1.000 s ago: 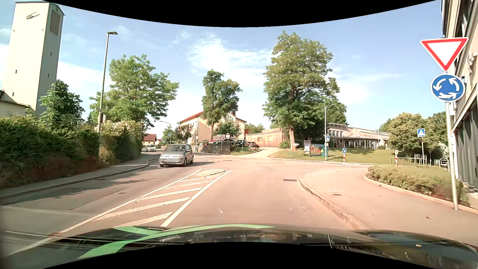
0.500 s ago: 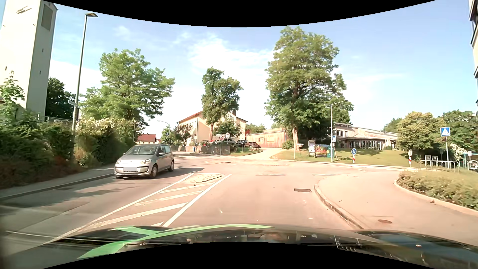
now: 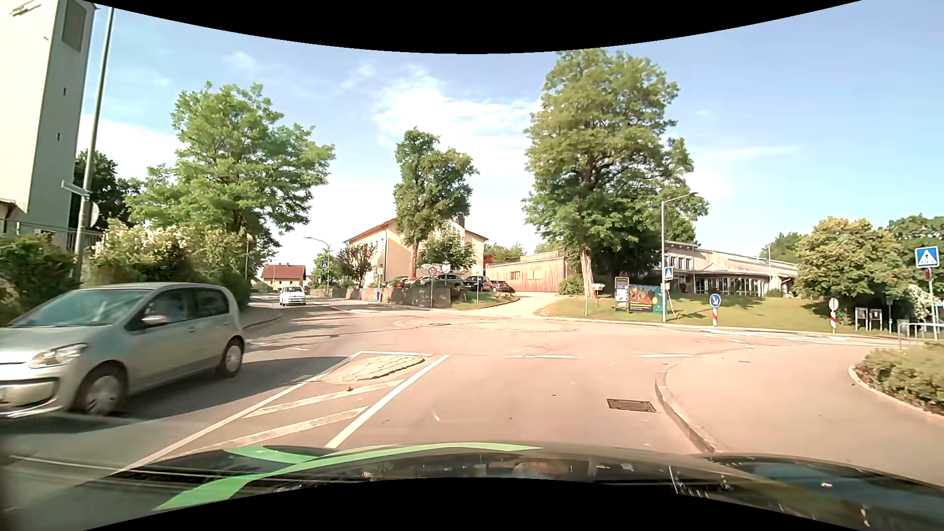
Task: Follow the waypoints while adhering to traffic rules and regulations
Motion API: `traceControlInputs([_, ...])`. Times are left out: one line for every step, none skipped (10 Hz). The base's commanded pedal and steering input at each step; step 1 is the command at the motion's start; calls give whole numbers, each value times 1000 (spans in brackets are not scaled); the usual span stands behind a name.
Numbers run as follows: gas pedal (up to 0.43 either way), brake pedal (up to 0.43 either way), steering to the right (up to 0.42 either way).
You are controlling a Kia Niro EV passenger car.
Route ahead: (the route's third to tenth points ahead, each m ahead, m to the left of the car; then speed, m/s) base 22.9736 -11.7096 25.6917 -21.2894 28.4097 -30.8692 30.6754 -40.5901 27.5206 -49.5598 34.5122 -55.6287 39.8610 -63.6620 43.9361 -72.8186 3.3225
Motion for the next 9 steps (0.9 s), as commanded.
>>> traceControlInputs([28, 0, 49])
traceControlInputs([28, 0, 58])
traceControlInputs([28, 0, 65])
traceControlInputs([28, 0, 70])
traceControlInputs([8, 0, 71])
traceControlInputs([0, 0, 72])
traceControlInputs([0, 0, 78])
traceControlInputs([0, 0, 83])
traceControlInputs([0, 0, 87])
